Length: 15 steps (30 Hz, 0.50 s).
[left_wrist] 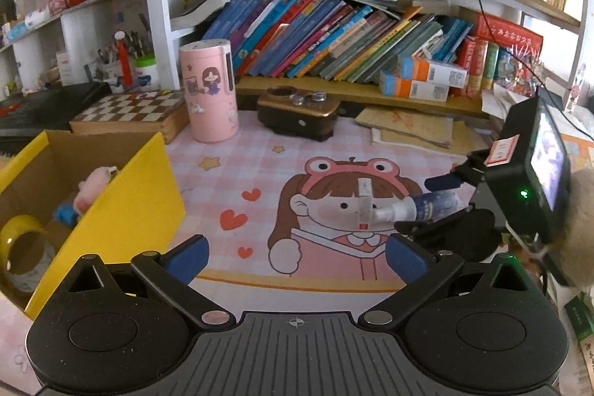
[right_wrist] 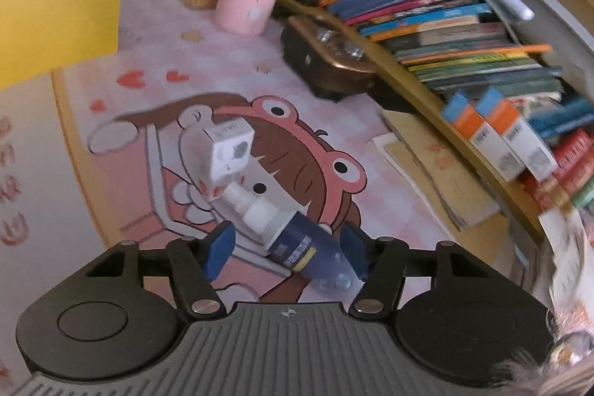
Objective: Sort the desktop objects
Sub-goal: 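Close the left tool on the small white box while the right tool grips the spray bottle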
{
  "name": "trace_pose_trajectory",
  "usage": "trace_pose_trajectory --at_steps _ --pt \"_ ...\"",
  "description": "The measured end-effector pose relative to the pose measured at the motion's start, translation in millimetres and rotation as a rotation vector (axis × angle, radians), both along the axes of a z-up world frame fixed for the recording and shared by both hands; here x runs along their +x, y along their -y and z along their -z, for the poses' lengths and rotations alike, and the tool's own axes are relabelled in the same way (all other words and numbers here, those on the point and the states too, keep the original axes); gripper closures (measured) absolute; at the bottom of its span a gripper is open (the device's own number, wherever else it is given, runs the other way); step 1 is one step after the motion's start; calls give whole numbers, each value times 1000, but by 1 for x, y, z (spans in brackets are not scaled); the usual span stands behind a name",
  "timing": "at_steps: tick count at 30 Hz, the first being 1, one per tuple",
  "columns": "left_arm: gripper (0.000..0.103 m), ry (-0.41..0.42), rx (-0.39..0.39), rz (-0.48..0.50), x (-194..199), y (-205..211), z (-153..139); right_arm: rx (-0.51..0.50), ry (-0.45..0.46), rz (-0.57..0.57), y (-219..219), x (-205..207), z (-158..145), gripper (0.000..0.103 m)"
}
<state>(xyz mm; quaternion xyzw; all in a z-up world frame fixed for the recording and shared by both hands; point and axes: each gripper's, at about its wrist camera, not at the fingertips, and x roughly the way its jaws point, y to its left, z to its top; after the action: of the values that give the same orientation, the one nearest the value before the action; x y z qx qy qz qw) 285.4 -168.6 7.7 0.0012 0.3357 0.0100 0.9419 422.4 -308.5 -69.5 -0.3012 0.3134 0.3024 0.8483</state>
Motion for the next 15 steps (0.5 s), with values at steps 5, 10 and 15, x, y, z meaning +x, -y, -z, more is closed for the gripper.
trace_pose_trajectory --at_steps 5,10,15 --pt "1 -8 -5 21 8 3 1 15 -38 -5 6 15 6 44" --pt "3 13 -35 69 27 17 6 65 -130 124 20 17 -1 65" --pt "15 9 -53 156 54 38 22 224 -298 325 51 1 -7 68"
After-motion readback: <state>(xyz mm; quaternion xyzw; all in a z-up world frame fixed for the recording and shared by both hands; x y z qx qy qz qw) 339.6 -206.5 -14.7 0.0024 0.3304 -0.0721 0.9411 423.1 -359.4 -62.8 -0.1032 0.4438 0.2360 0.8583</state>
